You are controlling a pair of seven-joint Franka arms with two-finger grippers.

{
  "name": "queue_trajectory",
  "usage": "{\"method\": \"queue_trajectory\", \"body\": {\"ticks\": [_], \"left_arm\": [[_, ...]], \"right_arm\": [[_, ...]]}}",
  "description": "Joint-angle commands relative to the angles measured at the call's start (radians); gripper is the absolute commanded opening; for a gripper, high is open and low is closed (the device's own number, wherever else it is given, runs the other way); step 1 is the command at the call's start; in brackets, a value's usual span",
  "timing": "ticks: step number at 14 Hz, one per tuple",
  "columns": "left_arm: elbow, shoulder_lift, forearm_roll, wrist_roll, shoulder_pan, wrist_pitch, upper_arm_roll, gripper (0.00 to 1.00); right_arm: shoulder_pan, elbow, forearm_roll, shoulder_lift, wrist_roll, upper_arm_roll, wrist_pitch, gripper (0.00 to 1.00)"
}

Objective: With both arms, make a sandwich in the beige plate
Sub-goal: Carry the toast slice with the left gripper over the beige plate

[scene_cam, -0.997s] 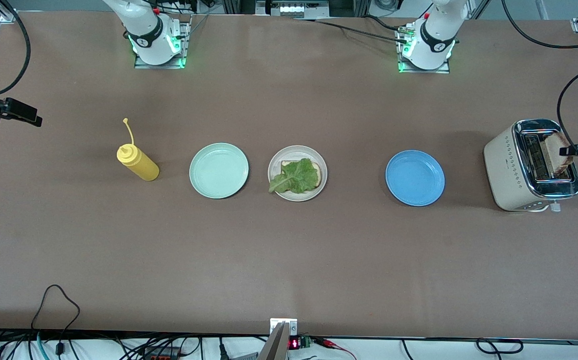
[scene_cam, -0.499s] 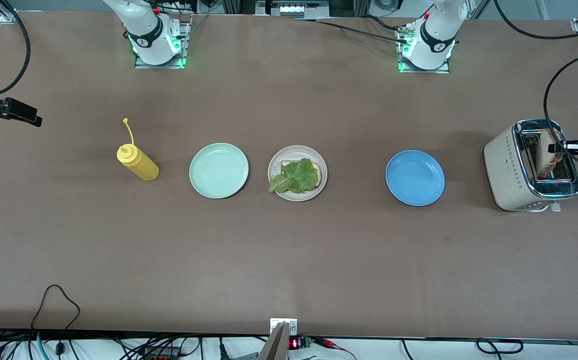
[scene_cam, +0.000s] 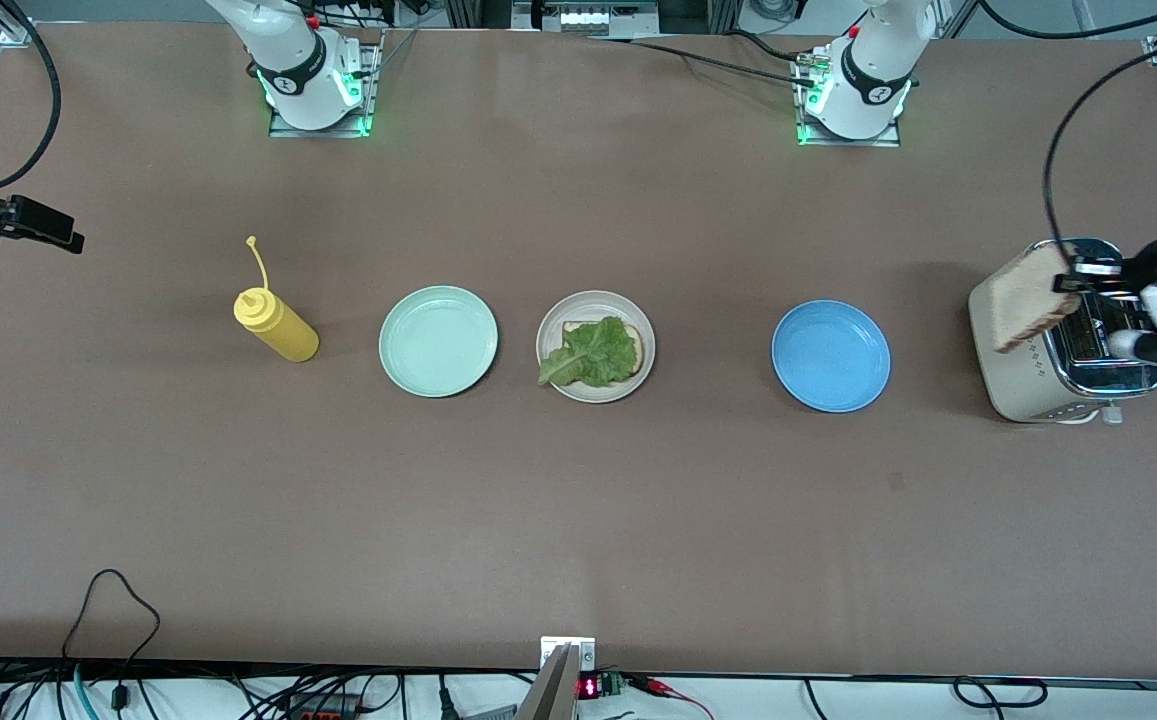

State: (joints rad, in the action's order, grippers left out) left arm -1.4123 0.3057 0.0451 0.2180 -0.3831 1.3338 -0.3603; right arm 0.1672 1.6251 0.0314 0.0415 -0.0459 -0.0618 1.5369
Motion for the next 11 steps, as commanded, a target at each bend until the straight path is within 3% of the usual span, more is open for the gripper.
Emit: {"method": "queue_trajectory", "body": {"ticks": [1,5,8,11], "left_arm": [[0.023,0.003,-0.001,-0.02,0.029,-0.024,-0.06,0.01],[0.019,0.016,-0.002,-0.202,0.09,-0.024,-0.186,0.01],[0.0,0.059,-0.011,-0.322,0.216,-0.027,-0.184,0.01],[-0.051,0.099,-0.114,-0.402,0.34,0.068,-0.171,0.01]], "right_arm": [[0.003,-0.013,-0.016,0.001,0.001,-0.001,-0.003,1.0],[0.003,-0.013,-0.016,0.001,0.001,-0.001,-0.003,1.0],[0.003,-0.013,-0.016,0.001,-0.006,-0.001,-0.006,1.0],[0.005,-0.013,-0.015,0.001,-0.009,-0.001,-0.008,1.0]]}}
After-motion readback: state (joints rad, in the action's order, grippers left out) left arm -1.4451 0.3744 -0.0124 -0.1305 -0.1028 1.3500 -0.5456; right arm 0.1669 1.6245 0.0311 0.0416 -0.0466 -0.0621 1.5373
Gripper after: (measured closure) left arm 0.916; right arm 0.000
